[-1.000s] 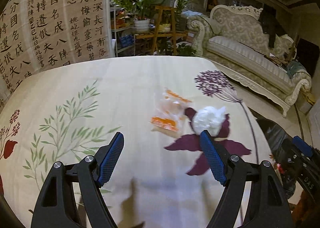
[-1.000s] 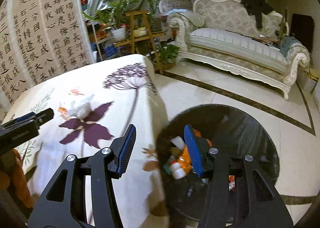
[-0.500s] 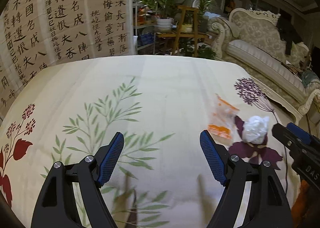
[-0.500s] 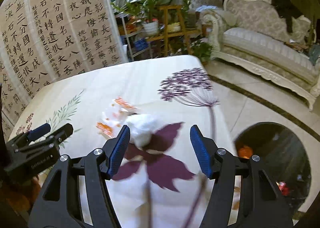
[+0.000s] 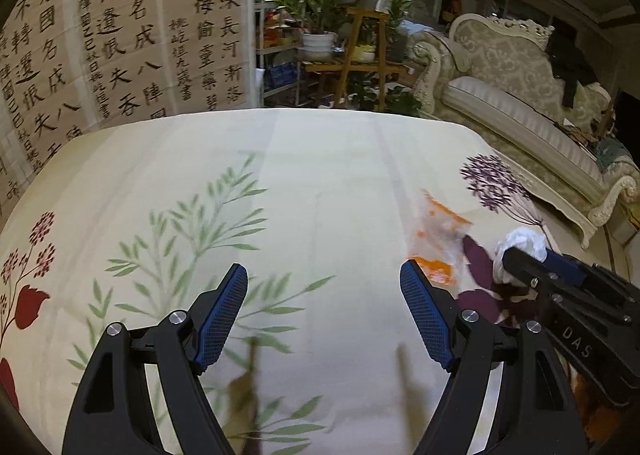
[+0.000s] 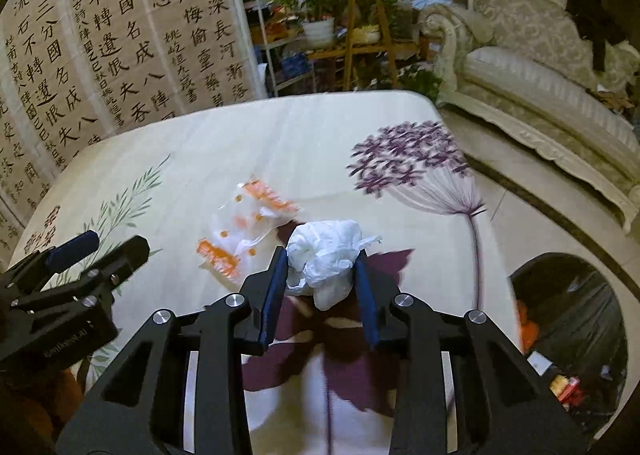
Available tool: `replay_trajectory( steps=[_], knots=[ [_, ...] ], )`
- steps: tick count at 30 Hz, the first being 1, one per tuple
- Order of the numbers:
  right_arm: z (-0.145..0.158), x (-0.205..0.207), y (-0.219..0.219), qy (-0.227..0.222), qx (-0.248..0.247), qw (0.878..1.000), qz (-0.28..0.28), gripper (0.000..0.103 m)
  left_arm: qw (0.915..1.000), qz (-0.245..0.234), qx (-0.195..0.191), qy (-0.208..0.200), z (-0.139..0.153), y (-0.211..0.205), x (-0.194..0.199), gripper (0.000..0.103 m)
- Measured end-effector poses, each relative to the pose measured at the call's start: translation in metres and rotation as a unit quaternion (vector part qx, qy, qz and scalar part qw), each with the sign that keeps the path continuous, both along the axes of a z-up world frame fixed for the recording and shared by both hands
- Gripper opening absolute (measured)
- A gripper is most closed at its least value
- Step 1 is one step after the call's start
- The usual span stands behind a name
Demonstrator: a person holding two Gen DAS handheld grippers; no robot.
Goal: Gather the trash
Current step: 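Grasp the crumpled white plastic bag with the right gripper, then grasp the clear orange-printed packet with the left gripper while the right gripper holds the white bag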
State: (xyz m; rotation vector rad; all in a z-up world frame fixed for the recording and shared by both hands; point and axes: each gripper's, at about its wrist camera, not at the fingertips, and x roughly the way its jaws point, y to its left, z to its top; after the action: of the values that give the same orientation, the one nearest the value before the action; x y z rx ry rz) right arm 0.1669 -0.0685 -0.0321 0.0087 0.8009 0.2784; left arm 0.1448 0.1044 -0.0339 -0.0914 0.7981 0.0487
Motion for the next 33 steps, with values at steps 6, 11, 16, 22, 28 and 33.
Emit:
replay_trajectory(
  steps=[6,11,16,22,28,33],
  knots=[
    [0.007,-0.001,-0.031,-0.01,0.006,0.999,-0.03,0.032,0.9992,-0.039,0.004,0.007,-0.003,-0.03,0.013,0.078],
    [0.005,0.001,-0.047,-0.008,0.011,0.999,-0.043,0.032,0.9978,-0.06,0.015,0.024,-0.013,-0.051,0.029,0.078],
    [0.003,0.001,-0.052,-0.005,0.016,0.999,-0.041,0.032,0.9967,-0.068,0.022,0.04,-0.018,-0.06,0.039,0.073],
    [0.001,0.0,-0.053,-0.003,0.019,0.999,-0.04,0.032,0.9947,-0.087,0.03,0.044,-0.021,-0.064,0.039,0.043],
    [0.001,-0.007,-0.052,-0.002,0.018,0.999,-0.039,0.032,0.9951,-0.087,0.035,0.031,-0.016,-0.066,0.029,0.042],
    [0.003,-0.02,-0.051,-0.007,0.015,0.999,-0.037,0.032,0.9961,-0.079,0.033,0.02,-0.008,-0.062,0.015,0.042]
  ],
)
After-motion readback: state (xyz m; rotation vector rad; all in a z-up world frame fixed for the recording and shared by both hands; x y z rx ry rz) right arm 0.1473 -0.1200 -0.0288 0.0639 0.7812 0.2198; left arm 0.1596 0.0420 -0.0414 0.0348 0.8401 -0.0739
